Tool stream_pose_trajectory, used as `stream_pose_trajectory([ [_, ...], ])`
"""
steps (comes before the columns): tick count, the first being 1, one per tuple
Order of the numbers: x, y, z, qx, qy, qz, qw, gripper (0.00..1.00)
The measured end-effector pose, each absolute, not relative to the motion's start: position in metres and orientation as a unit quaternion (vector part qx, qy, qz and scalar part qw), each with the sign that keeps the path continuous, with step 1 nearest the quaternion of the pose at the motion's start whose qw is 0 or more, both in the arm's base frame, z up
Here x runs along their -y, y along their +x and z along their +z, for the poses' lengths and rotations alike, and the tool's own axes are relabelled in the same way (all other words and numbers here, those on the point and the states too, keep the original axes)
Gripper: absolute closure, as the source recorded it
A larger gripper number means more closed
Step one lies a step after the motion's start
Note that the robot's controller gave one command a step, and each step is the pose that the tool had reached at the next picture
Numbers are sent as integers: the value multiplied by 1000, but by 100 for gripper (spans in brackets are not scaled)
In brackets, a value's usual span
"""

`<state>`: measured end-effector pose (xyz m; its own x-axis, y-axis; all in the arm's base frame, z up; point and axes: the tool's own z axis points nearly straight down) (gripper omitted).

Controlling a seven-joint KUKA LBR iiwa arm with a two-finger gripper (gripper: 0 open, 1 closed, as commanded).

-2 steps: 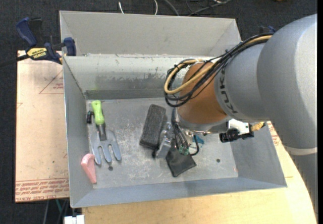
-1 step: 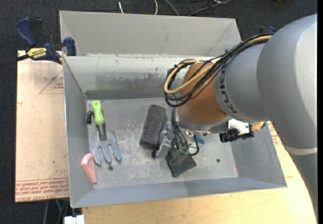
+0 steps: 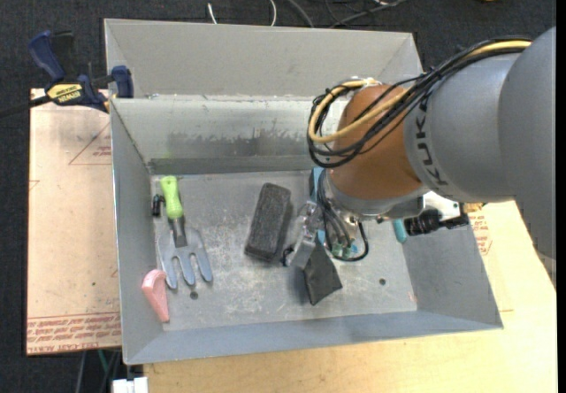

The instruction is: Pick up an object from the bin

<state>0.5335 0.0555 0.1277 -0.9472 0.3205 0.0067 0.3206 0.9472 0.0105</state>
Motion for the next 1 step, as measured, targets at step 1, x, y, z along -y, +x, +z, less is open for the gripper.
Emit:
stream_pose_trajectory([
  [1, -73, 524, 203, 986, -169, -5, 5, 100],
])
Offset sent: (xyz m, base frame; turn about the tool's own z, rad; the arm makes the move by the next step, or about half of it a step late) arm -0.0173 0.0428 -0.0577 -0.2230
